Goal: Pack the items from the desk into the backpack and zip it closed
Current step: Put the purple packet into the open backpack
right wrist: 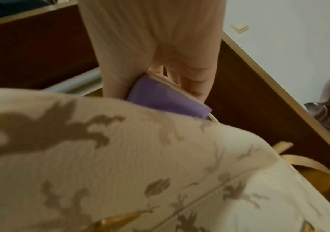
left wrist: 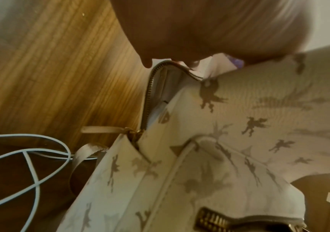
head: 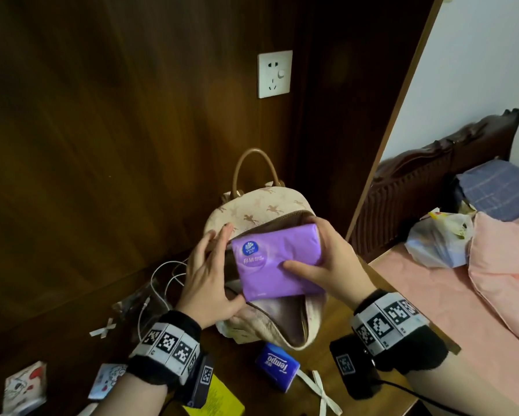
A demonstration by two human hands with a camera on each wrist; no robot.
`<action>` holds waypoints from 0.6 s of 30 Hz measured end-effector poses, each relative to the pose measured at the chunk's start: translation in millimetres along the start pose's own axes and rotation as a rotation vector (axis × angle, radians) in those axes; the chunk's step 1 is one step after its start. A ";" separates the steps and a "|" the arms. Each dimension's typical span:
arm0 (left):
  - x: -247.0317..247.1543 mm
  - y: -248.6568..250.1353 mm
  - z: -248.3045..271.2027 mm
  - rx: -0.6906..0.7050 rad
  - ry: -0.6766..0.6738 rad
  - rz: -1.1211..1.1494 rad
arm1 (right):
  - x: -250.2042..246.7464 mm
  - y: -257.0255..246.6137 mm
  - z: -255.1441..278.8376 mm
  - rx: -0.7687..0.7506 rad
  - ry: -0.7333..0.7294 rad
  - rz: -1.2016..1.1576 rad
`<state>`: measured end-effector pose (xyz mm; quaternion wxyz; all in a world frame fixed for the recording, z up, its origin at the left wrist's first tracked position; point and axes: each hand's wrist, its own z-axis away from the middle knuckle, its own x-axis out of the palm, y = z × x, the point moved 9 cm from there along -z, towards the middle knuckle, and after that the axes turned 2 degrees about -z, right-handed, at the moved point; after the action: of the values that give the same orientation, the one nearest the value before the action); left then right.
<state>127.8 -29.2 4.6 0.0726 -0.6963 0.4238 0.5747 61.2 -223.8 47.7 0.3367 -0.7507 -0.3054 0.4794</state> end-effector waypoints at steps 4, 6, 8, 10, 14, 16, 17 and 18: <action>-7.9 7.6 2.0 0.084 0.053 0.094 | 1.2 18.5 4.0 0.106 0.033 0.005; -10.9 5.4 -1.4 0.083 0.048 0.092 | 0.6 14.1 5.1 0.073 0.061 0.030; -10.9 -2.3 -5.2 0.071 0.017 0.053 | -0.4 4.9 5.1 -0.023 0.113 0.085; -12.8 -7.3 -8.1 0.076 -0.002 0.016 | -1.1 1.4 1.3 -0.066 0.142 0.130; -30.9 4.0 -10.7 0.121 0.060 -0.124 | 7.6 13.5 -12.1 -0.016 0.021 0.226; -34.7 11.3 -10.2 0.172 0.104 -0.174 | 10.3 17.3 -13.3 -0.012 -0.013 0.233; -32.3 10.5 -10.6 0.173 0.098 -0.169 | 12.1 18.1 -12.5 -0.015 -0.020 0.222; -26.1 7.2 -12.2 0.165 0.063 -0.160 | 14.9 18.7 -11.2 -0.015 -0.025 0.209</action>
<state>132.4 -27.7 33.9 0.1619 -0.7374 0.4148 0.5079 79.4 -225.5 28.5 0.2757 -0.7749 -0.2331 0.5189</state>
